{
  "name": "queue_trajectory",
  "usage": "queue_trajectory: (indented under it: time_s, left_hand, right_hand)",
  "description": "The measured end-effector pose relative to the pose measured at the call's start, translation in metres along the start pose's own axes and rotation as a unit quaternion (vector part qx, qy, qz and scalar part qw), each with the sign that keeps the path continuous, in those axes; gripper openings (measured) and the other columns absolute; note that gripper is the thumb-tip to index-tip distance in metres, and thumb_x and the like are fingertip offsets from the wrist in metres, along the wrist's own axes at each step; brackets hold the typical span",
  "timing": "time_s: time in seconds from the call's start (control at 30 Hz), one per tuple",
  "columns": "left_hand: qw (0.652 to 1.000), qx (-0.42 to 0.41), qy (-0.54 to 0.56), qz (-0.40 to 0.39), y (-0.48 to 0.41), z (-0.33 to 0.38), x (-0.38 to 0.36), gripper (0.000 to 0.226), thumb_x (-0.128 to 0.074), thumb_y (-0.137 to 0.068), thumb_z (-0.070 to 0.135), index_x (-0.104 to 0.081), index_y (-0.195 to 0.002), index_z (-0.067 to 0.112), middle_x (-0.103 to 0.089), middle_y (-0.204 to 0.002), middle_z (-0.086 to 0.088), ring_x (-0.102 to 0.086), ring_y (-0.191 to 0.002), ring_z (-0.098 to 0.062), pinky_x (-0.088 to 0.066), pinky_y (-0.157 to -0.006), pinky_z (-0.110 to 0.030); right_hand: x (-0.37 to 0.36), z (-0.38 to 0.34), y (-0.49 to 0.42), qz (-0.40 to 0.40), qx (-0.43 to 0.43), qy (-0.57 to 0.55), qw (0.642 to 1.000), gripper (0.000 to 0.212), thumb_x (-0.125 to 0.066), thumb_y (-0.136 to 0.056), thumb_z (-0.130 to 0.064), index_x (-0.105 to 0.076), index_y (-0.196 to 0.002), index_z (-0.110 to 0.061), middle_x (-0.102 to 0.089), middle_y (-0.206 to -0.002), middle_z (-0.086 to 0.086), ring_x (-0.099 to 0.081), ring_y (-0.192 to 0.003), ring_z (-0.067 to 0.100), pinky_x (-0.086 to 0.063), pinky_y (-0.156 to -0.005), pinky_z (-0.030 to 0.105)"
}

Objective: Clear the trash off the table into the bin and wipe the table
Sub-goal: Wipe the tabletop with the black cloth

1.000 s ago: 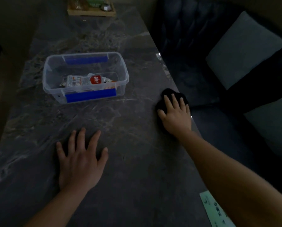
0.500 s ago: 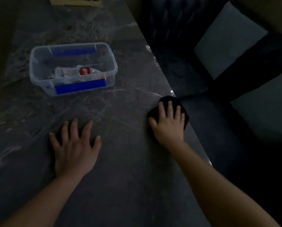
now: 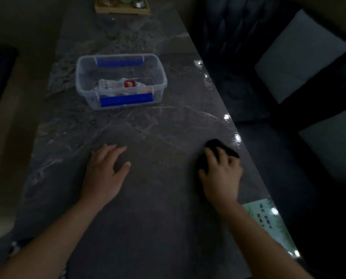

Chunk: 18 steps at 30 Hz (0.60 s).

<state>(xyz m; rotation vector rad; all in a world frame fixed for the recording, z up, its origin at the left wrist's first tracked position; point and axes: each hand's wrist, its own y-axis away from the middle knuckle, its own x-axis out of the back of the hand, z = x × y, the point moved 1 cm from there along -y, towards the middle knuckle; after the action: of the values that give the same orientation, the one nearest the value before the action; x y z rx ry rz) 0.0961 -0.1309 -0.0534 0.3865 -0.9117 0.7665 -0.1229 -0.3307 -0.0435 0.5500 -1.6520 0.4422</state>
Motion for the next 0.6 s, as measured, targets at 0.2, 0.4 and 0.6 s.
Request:
queue_trajectory:
  time_s: [0.2,0.4,0.6]
  left_hand:
    - [0.987,-0.03,-0.16,-0.014,0.061,-0.051,0.035,0.054,-0.03,-0.093,0.052,-0.052,-0.138,0.03,-0.042,-0.152,-0.009,-0.028,-0.146,-0.031,-0.013,-0.12,-0.057]
    - [0.977,0.013,-0.21,-0.037,0.087,-0.074,0.05,0.056,-0.024,-0.095,0.057,-0.041,-0.145,0.039,-0.034,-0.158,-0.008,-0.021,-0.148,-0.032,-0.012,-0.119,-0.061]
    - [0.972,0.012,-0.232,-0.037,0.1,-0.085,0.048,0.057,-0.022,-0.097,0.057,-0.034,-0.149,0.038,-0.028,-0.161,-0.007,-0.02,-0.149,-0.032,-0.014,-0.12,-0.057]
  right_hand:
    - [-0.015,-0.098,0.085,-0.089,0.316,-0.184,0.927,0.068,-0.063,-0.074,-0.053,-0.054,-0.141,-0.04,-0.052,-0.147,-0.004,-0.05,-0.116,0.027,-0.048,-0.092,0.041]
    - [-0.027,-0.058,0.003,-0.043,0.326,-0.009,0.944,0.071,-0.049,-0.094,-0.064,-0.032,-0.157,-0.037,-0.027,-0.167,0.003,-0.022,-0.153,0.034,-0.019,-0.121,0.059]
    - [-0.037,-0.127,-0.007,-0.054,0.192,-0.026,0.979,0.074,-0.033,-0.096,-0.071,-0.02,-0.161,-0.036,-0.01,-0.171,0.005,-0.004,-0.156,0.035,-0.003,-0.125,0.053]
